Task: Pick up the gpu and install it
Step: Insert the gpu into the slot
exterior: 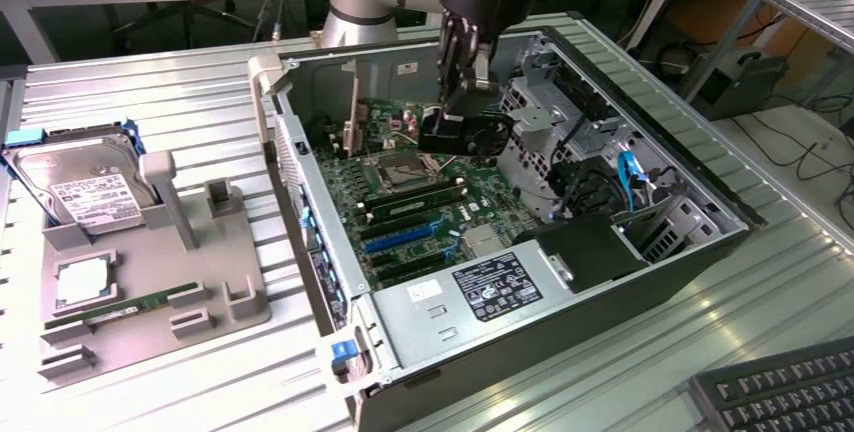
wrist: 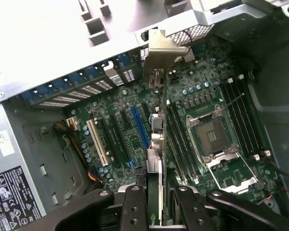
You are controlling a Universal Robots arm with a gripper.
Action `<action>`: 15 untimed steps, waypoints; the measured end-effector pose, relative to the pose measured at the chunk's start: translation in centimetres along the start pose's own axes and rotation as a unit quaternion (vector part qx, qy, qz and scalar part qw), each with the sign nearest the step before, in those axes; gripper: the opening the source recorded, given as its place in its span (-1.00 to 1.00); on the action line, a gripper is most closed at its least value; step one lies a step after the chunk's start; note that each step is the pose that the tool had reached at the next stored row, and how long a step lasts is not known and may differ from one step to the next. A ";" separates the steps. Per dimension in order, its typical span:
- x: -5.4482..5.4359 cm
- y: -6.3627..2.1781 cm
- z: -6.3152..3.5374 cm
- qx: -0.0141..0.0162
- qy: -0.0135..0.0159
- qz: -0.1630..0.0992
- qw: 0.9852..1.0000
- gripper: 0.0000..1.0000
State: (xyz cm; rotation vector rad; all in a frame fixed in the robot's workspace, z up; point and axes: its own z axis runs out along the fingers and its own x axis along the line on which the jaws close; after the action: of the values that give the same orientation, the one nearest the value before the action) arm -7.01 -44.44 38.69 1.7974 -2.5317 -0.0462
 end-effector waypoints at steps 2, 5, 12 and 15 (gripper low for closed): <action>0.0 0.00 0.10 0.000 0.001 -0.022 1.000 -0.47; 0.0 -0.01 0.27 0.001 0.002 -0.051 0.999 -0.47; 0.0 -0.03 0.76 0.001 0.005 -0.117 0.993 -0.47; 0.0 -0.03 1.04 0.001 0.004 -0.137 0.991 -0.47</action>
State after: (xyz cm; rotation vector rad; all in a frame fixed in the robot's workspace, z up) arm -7.03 -44.45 37.65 2.1278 -2.2608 -0.0437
